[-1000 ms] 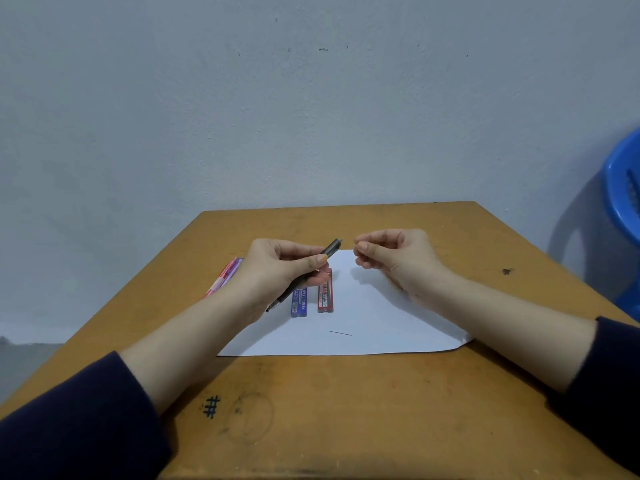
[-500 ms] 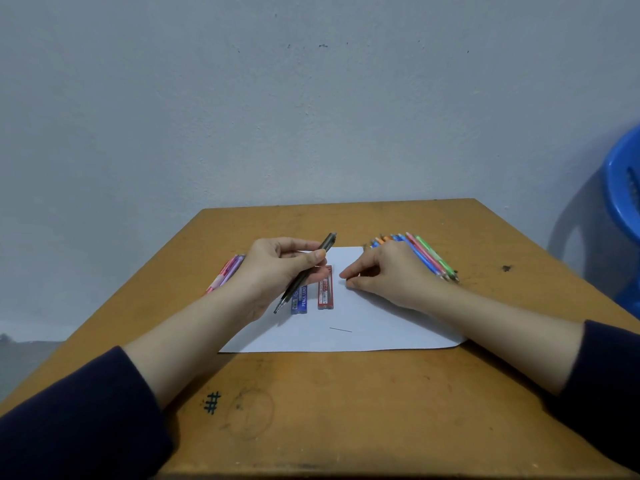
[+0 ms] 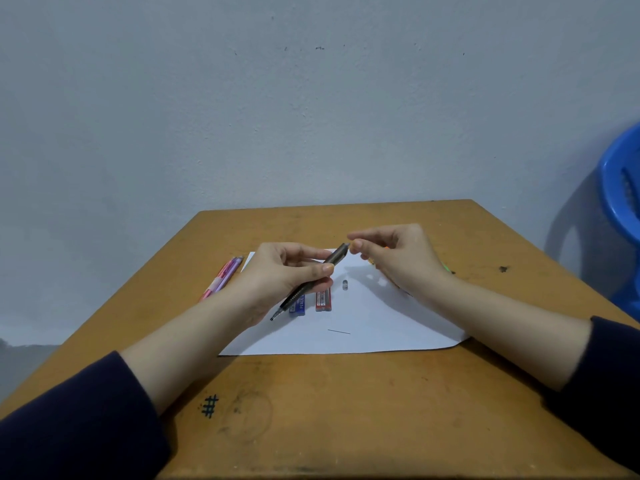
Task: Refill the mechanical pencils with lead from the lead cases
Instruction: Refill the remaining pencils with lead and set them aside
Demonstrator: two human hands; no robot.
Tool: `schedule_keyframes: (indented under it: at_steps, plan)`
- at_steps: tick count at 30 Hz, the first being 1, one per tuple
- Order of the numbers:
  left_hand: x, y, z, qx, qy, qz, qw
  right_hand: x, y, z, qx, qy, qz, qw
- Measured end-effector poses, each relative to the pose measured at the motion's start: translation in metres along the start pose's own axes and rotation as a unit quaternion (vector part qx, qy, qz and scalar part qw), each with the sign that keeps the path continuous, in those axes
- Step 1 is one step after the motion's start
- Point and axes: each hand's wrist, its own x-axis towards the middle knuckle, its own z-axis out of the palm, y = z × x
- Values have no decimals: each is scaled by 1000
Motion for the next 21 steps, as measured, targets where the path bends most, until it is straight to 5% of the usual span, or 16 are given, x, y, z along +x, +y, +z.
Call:
schedule_keyframes:
  at_steps: [16,21]
  plan:
    - [1,-1,1,1,-2,-2,1000,1,-6,-3,40,2,38,998]
    - [1,0,-1,-7,25,-4,1000,4,1,-7,-106,-15,45,993]
